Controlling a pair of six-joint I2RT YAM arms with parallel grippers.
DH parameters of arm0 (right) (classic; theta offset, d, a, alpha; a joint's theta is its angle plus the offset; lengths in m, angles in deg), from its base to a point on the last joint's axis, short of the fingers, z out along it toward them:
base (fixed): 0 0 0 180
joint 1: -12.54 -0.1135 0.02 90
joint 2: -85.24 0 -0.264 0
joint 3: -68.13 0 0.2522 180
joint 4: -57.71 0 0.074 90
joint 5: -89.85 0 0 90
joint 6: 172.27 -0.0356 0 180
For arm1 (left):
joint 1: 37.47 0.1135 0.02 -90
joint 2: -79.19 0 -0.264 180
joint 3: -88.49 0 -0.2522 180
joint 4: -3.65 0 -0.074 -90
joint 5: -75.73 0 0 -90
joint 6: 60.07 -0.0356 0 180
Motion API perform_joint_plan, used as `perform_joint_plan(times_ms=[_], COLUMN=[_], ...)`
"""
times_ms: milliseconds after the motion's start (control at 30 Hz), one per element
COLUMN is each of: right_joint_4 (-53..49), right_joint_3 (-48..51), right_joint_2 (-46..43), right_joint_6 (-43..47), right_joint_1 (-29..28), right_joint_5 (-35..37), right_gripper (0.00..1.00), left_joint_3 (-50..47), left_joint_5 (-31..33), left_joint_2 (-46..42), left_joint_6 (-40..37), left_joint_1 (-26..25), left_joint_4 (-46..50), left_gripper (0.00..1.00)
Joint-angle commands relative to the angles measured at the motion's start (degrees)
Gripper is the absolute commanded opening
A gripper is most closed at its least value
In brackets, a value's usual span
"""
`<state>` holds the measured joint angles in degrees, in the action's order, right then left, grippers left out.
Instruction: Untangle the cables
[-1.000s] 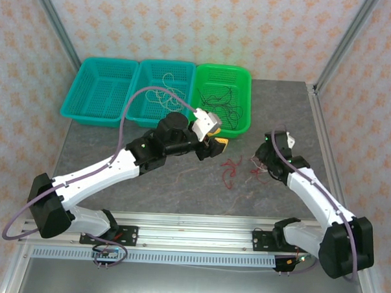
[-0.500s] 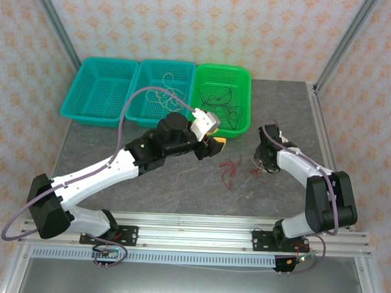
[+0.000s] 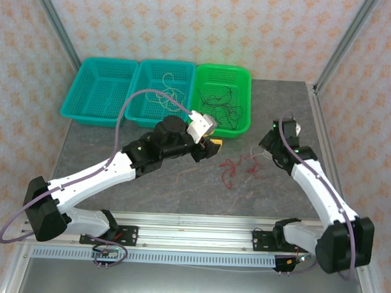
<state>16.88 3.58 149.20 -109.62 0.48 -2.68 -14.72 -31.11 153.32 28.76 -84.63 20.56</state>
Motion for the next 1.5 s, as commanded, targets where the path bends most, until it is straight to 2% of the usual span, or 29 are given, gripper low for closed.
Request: perform_joint_plan(times_ms=[0, 133, 400, 467, 500, 567, 667, 800, 833, 900, 933, 967, 1000, 1033, 1100, 1200, 1267, 1333, 1367, 1467], right_joint_4=[-2.5, -3.19, -1.64, 0.44, 1.23, 3.1, 5.15, 5.09, 4.98, 3.59, 1.78, -0.69, -2.75, -5.12, -9.15, -11.4, -9.43, -6.86, -5.14, 0.79], right_joint_3=[-4.45, -8.4, -17.11, -17.8, -17.98, -18.28, -18.41, -19.52, -19.61, -19.64, -19.85, -20.0, -19.97, -19.87, -19.4, -17.15, -14.53, -12.45, -11.43, -7.34], right_joint_2=[-2.81, -5.16, -2.4, -2.08, -1.86, -1.53, -0.84, -0.13, -0.08, -0.3, -0.7, -1.38, -2.2, -3.19, -5.25, -8.46, -10.65, -11.29, -11.24, -10.88], right_joint_6=[7.18, 8.54, 4.13, 2.07, 1.08, -0.98, -3.35, -3.89, -3.92, -3.47, -2.55, -1.76, -1.31, -1.04, -2.22, -5.82, -6.86, -6.13, -5.18, -3.09], right_joint_1=[-0.06, -0.23, -2.87, -4.39, -4.83, -5.84, -6.95, -8.72, -9.18, -9.25, -9.22, -9.23, -9.24, -9.19, -8.2, -3.15, 0.53, 1.59, 1.63, 1.51], right_joint_5=[-11.1, -14.08, -28.92, -29.59, -29.65, -29.98, -30.76, -31.39, -31.34, -29.93, -27.49, -23.25, -18.5, -12.33, -2.19, 3.3, 1.26, -1.52, -3.97, -14.08], right_gripper=[0.0, 0.0, 0.0, 0.0, 0.0, 0.0, 0.0, 0.0, 0.0, 0.0, 0.0, 0.0, 0.0, 0.0, 0.0, 0.0, 0.0, 0.0, 0.03, 0.28], left_joint_3=[0.84, 1.38, 1.88, 2.23, 2.61, 4.1, 5.89, 9.09, 9.67, 10.81, 11.19, 11.12, 10.65, 9.82, 7.33, 3.16, 0.95, 0.13, 0.16, 1.75], left_joint_5=[2.56, 2.53, -4.21, -8.01, -9.52, -11.85, -12.72, -12.28, -11.88, -11.01, -10.7, -10.45, -10.33, -10.33, -10.49, -11.26, -11.37, -11.55, -11.84, -13.34], left_joint_2=[-0.23, 0.51, 4.26, 6.03, 7.02, 9.89, 14.11, 19.26, 20.22, 21.35, 21.73, 21.81, 21.65, 21.28, 20.32, 18.51, 17.1, 16.07, 15.6, 14.66], left_joint_6=[2.47, 4.25, 2.59, 3.94, 4.59, 6.09, 8.57, 11.12, 11.93, 12.84, 12.99, 13.11, 13.41, 13.88, 15.34, 18.44, 19.59, 19.93, 20.26, 21.54], left_joint_1=[-0.12, -0.05, 0.15, 0.41, 0.42, 0.45, 0.39, 0.48, 0.43, 0.57, 0.63, 0.72, 0.86, 1.19, 1.95, 3.83, 4.75, 5.01, 4.97, 4.97], left_joint_4=[-1.25, -3.27, -6.57, -9.42, -10.67, -12.77, -16.04, -18.05, -18.49, -18.06, -17.38, -16.87, -16.81, -17.0, -18.05, -20.16, -21.08, -21.04, -21.13, -21.73], left_gripper=[0.51, 0.52, 0.54, 0.56, 0.62, 0.67, 0.71, 0.7, 0.63, 0.41, 0.25, 0.12, 0.04, 0.0, 0.0, 0.0, 0.0, 0.0, 0.0, 0.0])
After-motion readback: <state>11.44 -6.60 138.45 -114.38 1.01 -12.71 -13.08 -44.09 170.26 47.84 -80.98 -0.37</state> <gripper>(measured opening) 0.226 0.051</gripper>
